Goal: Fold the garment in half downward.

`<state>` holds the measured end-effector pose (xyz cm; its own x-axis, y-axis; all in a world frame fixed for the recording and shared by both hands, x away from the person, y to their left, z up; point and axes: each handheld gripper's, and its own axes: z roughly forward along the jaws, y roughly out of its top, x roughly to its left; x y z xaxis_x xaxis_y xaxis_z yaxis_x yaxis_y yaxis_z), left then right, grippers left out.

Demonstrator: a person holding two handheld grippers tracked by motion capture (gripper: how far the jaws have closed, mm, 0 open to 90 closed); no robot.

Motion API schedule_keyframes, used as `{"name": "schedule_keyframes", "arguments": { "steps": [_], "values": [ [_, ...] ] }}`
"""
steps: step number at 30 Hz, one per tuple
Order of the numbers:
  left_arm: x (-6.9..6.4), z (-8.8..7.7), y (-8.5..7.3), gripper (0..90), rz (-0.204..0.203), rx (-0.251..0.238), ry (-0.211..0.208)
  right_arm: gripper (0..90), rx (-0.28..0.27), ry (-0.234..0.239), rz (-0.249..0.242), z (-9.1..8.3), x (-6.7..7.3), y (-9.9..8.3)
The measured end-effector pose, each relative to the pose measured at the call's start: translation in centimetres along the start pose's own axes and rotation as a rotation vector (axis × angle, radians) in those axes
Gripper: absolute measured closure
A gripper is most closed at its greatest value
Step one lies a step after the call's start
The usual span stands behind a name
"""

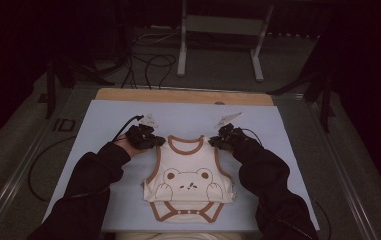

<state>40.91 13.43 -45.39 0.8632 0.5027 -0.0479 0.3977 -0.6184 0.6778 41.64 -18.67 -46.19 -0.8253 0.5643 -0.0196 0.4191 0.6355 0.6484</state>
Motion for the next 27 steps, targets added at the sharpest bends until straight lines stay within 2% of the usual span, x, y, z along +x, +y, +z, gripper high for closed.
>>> {"name": "schedule_keyframes", "arguments": {
  "steps": [11, 27],
  "values": [
    [0.2, -1.3, 1.4, 87.6, 0.015, -0.028, 0.018, 81.8, -0.033, -0.018, 0.001, -1.6, -0.5, 0.9],
    [0.8, -3.5, 3.5, 87.6, 0.034, -0.07, 0.048, 81.8, -0.07, -0.052, -0.034, -3.5, -0.9, 3.0]
  ]
}}
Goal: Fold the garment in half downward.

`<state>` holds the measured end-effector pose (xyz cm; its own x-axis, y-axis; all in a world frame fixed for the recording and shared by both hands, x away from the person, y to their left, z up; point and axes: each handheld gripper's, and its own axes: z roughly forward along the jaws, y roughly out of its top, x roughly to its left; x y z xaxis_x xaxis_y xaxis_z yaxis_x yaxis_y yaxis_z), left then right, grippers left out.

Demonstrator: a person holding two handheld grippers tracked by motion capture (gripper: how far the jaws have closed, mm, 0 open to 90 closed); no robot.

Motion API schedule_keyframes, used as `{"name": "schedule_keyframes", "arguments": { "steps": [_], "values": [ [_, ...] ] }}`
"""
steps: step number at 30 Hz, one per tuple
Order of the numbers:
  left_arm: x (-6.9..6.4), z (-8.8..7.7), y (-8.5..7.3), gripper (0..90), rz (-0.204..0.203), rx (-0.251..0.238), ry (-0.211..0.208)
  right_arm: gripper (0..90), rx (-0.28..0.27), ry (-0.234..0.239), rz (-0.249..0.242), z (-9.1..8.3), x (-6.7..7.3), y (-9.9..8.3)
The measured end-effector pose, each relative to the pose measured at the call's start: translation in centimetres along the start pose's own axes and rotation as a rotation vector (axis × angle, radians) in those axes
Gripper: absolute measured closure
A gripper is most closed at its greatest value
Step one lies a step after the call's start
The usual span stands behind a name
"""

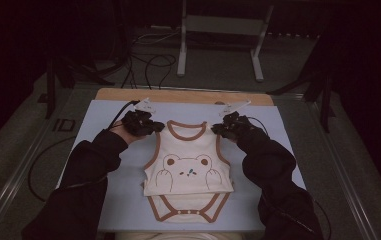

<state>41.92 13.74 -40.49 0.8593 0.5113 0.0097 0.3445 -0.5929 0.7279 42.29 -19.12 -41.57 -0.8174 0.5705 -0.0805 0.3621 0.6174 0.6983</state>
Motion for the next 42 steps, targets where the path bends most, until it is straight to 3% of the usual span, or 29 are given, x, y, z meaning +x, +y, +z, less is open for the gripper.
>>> {"name": "schedule_keyframes", "arguments": {
  "steps": [10, 24, 42],
  "values": [
    [0.3, -1.0, 1.3, 87.6, -0.003, -0.026, 0.015, 81.8, -0.015, -0.024, -0.016, -1.0, -0.6, 1.6],
    [0.4, -3.0, 2.9, 87.6, 0.022, -0.059, 0.041, 81.7, -0.052, -0.073, -0.046, -2.2, -1.0, 3.6],
    [0.4, -4.8, 5.0, 87.6, 0.04, -0.108, 0.081, 81.6, -0.129, -0.118, -0.062, -4.7, -1.9, 6.2]
  ]
}}
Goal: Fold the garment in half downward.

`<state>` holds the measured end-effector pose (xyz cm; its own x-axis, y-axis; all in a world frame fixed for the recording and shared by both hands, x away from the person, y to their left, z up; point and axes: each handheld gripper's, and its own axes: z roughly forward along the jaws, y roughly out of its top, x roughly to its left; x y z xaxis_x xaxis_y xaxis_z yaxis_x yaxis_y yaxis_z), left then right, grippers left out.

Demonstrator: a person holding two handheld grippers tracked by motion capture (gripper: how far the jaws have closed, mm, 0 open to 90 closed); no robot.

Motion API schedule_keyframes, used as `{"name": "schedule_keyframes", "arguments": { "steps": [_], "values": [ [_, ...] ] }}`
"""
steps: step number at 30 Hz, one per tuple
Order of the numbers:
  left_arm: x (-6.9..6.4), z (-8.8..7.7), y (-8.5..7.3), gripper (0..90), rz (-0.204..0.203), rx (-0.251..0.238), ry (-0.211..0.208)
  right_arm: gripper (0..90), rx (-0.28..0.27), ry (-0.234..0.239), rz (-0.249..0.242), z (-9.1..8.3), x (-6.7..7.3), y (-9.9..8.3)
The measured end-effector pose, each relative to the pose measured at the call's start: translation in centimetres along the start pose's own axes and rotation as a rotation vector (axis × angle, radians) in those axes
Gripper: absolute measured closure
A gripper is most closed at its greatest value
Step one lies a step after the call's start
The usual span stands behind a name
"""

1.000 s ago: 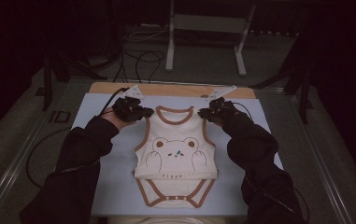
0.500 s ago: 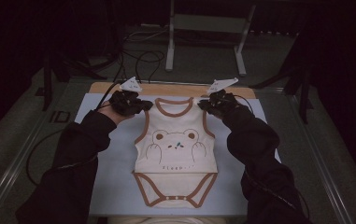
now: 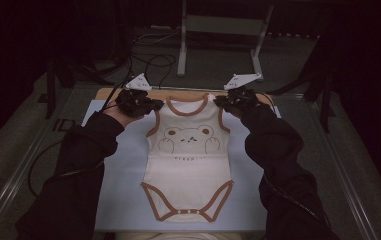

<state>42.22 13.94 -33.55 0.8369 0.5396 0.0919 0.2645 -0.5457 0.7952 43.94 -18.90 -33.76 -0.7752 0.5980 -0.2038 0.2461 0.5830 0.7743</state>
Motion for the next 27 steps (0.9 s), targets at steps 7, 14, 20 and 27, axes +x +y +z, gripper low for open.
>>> {"name": "schedule_keyframes", "arguments": {
  "steps": [7, 14, 20, 27],
  "values": [
    [-0.5, -0.1, -0.5, 87.6, 0.006, 0.01, -0.006, 81.6, -0.013, 0.006, -0.003, -0.1, 0.6, -0.4],
    [-1.2, -0.1, -1.2, 87.6, 0.014, 0.013, -0.019, 81.6, -0.019, 0.018, -0.021, -0.5, 1.7, -1.5],
    [-2.5, -0.3, -1.9, 87.5, 0.034, 0.018, -0.033, 81.6, -0.033, 0.028, -0.024, -1.2, 3.0, -2.9],
    [-4.3, -0.7, -2.7, 87.5, 0.061, 0.016, -0.061, 81.5, -0.054, 0.043, -0.039, -2.4, 4.9, -4.3]
  ]
}}
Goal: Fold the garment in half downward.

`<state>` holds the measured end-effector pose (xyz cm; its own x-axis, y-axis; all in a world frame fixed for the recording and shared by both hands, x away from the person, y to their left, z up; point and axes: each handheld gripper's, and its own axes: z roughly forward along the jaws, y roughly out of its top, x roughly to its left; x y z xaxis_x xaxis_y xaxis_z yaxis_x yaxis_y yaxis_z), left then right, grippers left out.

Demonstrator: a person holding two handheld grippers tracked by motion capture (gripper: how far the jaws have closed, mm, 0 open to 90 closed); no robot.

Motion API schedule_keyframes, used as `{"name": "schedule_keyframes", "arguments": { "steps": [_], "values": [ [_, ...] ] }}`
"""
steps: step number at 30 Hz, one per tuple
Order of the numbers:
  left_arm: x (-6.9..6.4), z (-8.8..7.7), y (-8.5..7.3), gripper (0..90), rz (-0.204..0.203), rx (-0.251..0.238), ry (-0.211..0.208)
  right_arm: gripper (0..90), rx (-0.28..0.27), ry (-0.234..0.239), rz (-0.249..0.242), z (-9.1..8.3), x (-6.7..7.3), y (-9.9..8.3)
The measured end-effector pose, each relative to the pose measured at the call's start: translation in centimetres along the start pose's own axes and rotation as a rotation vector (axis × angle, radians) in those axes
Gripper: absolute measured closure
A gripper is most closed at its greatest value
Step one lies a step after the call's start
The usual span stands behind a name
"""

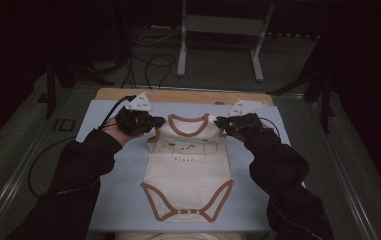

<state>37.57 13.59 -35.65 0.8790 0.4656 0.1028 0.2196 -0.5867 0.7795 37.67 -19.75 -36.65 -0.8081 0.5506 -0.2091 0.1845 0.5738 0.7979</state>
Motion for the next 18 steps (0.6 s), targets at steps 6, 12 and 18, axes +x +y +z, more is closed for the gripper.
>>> {"name": "schedule_keyframes", "arguments": {
  "steps": [6, 12, 18],
  "values": [
    [-1.9, -0.4, -1.0, 87.5, 0.033, -0.001, -0.028, 81.4, -0.015, 0.025, -0.024, -1.1, 1.9, -0.8],
    [-3.4, -0.6, -2.2, 87.5, 0.049, 0.01, -0.046, 81.4, -0.011, 0.051, -0.031, -1.8, 3.7, -2.1],
    [-4.6, -0.5, -3.3, 87.4, 0.067, 0.029, -0.067, 81.4, 0.002, 0.073, -0.026, -2.3, 5.1, -3.6]
  ]
}}
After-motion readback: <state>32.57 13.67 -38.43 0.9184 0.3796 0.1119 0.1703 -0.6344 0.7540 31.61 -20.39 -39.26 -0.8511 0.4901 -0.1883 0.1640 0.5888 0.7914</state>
